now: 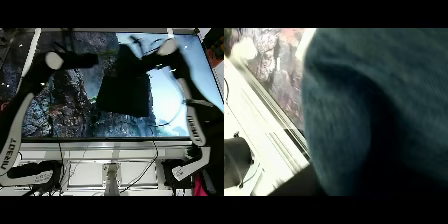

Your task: Fold the clothes and pants, and hang the long-sleeved shirts on hangers.

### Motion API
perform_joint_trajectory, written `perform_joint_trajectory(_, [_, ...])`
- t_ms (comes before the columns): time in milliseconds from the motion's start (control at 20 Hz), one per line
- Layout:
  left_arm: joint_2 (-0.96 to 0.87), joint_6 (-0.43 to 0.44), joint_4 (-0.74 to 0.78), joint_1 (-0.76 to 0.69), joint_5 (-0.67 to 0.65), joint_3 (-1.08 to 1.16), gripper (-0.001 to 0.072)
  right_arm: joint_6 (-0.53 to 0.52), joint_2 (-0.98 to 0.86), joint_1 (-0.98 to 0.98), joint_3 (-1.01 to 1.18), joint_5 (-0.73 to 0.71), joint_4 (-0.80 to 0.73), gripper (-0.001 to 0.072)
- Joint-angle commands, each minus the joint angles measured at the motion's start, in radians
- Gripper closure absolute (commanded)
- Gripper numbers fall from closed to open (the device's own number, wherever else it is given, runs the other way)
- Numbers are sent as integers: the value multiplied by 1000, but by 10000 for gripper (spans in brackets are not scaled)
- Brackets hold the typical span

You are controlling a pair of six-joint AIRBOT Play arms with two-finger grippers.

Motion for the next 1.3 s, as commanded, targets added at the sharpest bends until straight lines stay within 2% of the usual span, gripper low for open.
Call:
perform_joint_trajectory(0, [60, -1, 16, 110, -6, 0, 633, 33, -101, 212, 2, -169, -132, 152])
perform_joint_trajectory(50, [65, 0, 16, 122, -16, 0, 461, 68, -101, 234, 2, -168, -216, 146])
perform_joint_trajectory(100, [68, 0, 16, 132, -32, 0, 342, 108, -98, 242, 13, -146, -300, 147])
perform_joint_trajectory(150, [69, 0, 16, 137, -49, 0, 347, 140, -98, 240, 44, -98, -397, 156])
perform_joint_trajectory(200, [69, 0, 16, 139, -66, 0, 354, 147, -98, 228, 83, -47, -493, 285])
perform_joint_trajectory(250, [69, 0, 16, 139, -75, 0, 384, 147, -98, 212, 117, 1, -565, 516])
perform_joint_trajectory(300, [70, 0, 16, 139, -82, 0, 480, 148, -98, 185, 156, 57, -643, 643])
perform_joint_trajectory(350, [73, 0, 19, 139, -90, 0, 502, 148, -97, 146, 184, 107, -687, 651])
perform_joint_trajectory(450, [87, 0, 54, 143, -123, 0, 493, 147, -78, 42, 185, 155, -665, 652])
perform_joint_trajectory(550, [110, 0, 108, 158, -211, 0, 469, 114, -43, -105, 106, 151, -535, 653])
perform_joint_trajectory(650, [135, 0, 135, 185, -309, 0, 468, 11, 27, -259, -92, 98, -309, 653])
perform_joint_trajectory(750, [162, 18, 135, 220, -391, 0, 468, -165, 141, -413, -409, -42, -16, 653])
perform_joint_trajectory(800, [172, 34, 135, 233, -418, 0, 467, -308, 198, -484, -584, -116, 181, 652])
perform_joint_trajectory(850, [180, 42, 135, 241, -436, 0, 427, -374, 237, -538, -731, -203, 353, 650])
perform_joint_trajectory(900, [185, 54, 135, 244, -444, 0, 310, -372, 256, -574, -851, -302, 489, 528])
perform_joint_trajectory(950, [188, 55, 135, 244, -449, 0, 270, -372, 254, -592, -933, -372, 576, 126])
perform_joint_trajectory(1000, [188, 64, 135, 244, -449, 0, 268, -367, 234, -595, -957, -371, 576, 27])
perform_joint_trajectory(1100, [188, 68, 135, 243, -449, 0, 227, -346, 161, -573, -927, -270, 560, 34])
perform_joint_trajectory(1250, [188, 69, 134, 243, -451, 0, 227, -335, 58, -534, -797, -182, 439, 33])
